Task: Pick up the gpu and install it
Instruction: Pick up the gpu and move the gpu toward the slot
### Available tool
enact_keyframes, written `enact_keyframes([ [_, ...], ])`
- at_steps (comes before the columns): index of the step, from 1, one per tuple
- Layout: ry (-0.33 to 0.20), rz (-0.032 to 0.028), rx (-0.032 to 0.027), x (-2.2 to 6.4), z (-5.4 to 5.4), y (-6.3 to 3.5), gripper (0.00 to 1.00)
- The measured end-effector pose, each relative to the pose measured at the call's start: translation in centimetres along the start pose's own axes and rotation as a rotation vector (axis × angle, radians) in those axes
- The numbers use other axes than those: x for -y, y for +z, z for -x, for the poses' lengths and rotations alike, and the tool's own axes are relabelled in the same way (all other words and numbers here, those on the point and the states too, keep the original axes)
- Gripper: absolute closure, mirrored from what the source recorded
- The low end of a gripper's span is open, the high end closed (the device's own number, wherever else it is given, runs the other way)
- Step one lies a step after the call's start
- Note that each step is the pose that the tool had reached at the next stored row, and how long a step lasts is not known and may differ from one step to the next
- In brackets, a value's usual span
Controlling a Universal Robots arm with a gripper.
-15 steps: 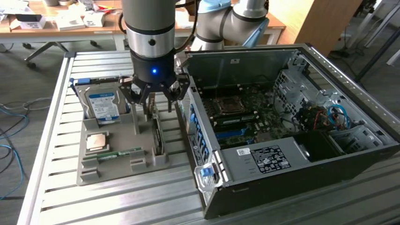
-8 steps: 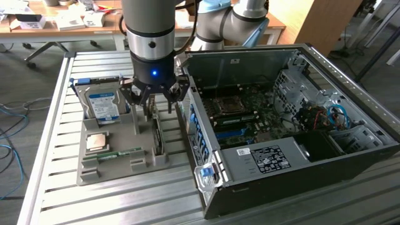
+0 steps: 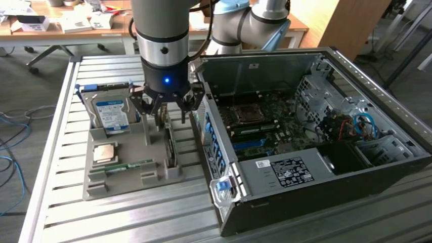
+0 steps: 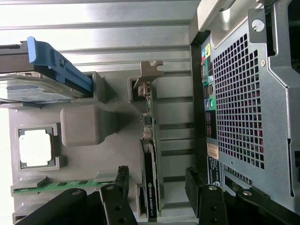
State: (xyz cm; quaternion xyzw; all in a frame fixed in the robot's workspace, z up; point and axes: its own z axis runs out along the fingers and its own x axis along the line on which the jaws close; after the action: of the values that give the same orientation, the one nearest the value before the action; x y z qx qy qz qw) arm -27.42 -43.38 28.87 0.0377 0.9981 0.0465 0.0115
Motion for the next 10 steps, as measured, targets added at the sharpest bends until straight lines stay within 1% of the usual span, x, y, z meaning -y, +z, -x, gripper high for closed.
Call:
enact_keyframes([
  [10, 0.000, 0.0001, 0.0001, 0.03, -0.01, 0.35, 0.40],
])
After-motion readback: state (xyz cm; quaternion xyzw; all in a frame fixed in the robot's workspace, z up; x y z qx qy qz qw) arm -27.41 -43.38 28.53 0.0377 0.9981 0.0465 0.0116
